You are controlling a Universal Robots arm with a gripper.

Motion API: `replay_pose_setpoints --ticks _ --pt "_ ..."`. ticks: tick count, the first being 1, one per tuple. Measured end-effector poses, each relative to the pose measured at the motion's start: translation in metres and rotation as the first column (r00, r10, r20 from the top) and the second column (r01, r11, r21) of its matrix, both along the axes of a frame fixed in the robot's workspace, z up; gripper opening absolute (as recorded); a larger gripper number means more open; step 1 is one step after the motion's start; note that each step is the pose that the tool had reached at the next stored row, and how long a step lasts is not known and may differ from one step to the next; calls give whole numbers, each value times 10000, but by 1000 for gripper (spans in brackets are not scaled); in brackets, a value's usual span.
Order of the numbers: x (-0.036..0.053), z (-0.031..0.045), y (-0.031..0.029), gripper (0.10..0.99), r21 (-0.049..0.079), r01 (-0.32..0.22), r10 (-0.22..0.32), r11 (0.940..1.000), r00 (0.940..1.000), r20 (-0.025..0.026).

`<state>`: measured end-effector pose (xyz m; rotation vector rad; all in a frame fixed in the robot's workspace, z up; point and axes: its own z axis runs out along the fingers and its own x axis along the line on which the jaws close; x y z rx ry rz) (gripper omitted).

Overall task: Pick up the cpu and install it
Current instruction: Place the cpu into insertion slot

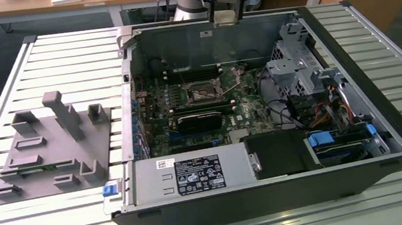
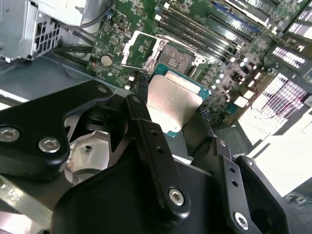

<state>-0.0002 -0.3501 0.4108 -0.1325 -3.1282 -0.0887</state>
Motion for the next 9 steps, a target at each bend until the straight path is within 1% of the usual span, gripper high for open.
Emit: replay_pose_setpoints --ticks 4,9 --pt "0 -6 0 533 0 633 -633 9980 9980 0" --pt "0 -12 0 533 0 1364 -1364 9907 9907 0"
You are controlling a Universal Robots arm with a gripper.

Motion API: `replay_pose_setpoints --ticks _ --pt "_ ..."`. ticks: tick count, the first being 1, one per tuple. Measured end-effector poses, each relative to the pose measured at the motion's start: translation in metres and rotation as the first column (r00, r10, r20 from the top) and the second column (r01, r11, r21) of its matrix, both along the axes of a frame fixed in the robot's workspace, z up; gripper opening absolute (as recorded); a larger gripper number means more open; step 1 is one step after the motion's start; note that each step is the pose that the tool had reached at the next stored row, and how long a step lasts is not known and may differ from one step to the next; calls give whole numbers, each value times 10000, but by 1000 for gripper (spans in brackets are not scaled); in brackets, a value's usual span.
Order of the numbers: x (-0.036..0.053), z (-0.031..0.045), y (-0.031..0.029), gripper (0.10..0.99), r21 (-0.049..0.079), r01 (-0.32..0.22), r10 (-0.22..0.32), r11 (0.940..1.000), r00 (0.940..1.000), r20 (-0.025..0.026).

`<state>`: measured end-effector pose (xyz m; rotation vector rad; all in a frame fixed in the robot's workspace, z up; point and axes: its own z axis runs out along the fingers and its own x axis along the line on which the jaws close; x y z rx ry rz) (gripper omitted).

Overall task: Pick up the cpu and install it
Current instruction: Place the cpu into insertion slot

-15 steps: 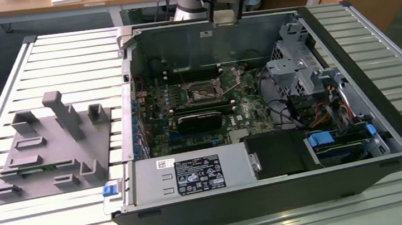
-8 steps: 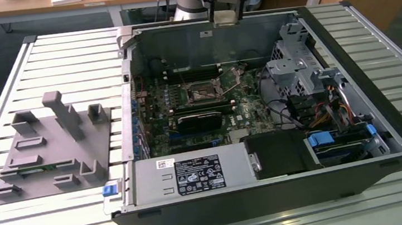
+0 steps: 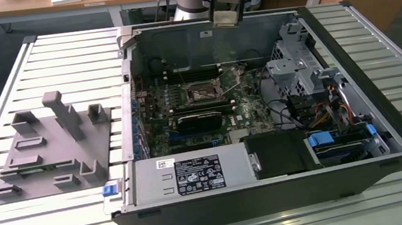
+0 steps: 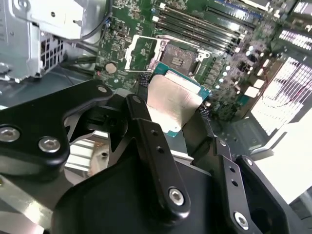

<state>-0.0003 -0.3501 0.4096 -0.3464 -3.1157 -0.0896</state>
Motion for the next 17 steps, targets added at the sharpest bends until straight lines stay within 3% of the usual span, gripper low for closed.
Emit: replay_pose_setpoints --ticks 7,17 --pt "-1 -5 0 533 1 1028 -1028 9947 9947 0" --pt "-2 -6 2 533 0 2127 -2127 9771 9771 0"
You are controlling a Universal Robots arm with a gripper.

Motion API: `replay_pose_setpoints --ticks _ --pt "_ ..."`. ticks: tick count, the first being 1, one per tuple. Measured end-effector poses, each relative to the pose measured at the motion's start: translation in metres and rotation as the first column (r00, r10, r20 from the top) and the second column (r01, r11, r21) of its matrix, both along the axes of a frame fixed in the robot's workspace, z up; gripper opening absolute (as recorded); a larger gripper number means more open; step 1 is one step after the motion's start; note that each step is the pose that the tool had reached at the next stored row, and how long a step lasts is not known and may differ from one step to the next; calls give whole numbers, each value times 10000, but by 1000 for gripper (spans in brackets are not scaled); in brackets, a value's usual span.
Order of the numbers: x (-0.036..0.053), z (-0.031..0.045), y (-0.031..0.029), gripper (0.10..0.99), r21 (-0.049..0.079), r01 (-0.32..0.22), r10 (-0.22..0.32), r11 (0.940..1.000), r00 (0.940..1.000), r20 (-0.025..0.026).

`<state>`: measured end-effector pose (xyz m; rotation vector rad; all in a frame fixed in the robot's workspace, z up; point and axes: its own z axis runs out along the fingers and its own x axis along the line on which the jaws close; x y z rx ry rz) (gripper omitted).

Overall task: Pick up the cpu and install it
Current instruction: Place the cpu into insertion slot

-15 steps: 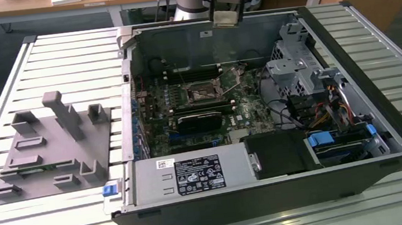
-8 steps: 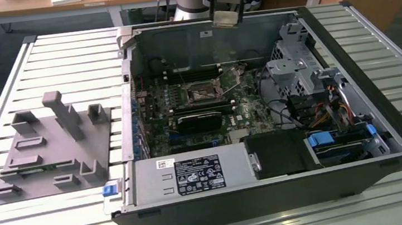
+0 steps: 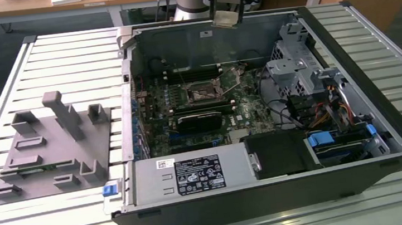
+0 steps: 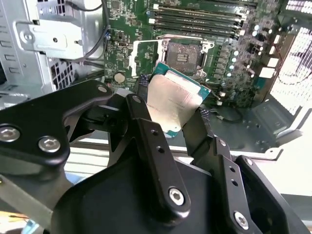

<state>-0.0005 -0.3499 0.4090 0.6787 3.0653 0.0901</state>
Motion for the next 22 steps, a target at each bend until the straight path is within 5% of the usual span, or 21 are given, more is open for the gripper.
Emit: replay_pose_setpoints --ticks 11,22 --pt "0 -2 0 533 0 1196 -1196 9928 9928 0" --pt "-2 -5 0 533 1 2233 -2233 9747 9747 0"
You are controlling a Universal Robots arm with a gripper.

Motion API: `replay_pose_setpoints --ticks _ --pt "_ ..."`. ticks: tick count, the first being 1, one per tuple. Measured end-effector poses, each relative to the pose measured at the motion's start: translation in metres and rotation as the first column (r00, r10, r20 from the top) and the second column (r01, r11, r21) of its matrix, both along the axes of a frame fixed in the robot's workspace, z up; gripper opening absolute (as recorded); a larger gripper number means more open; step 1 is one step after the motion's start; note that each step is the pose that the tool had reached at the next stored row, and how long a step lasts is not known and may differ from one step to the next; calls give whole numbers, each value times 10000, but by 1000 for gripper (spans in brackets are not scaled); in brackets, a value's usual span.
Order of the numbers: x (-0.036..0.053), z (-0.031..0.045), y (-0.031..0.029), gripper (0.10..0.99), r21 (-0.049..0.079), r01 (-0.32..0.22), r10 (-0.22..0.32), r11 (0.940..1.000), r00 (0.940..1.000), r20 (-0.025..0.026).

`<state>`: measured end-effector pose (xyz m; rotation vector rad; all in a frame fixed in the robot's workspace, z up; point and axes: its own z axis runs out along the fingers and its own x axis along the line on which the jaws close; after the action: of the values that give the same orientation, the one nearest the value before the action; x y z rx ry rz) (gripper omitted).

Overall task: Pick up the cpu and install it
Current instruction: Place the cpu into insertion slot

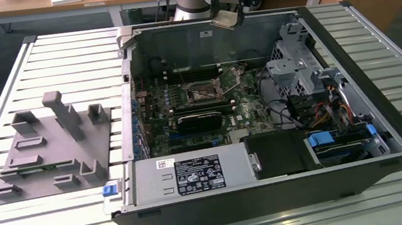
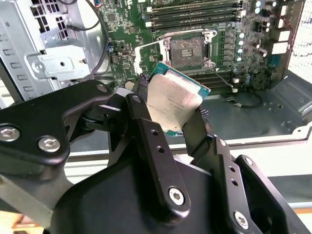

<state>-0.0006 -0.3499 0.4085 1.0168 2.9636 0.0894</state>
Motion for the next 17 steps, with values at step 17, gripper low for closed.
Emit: replay_pose_setpoints --ticks 17 --pt "-1 -13 0 533 -1 2170 -2170 9762 9762 0"
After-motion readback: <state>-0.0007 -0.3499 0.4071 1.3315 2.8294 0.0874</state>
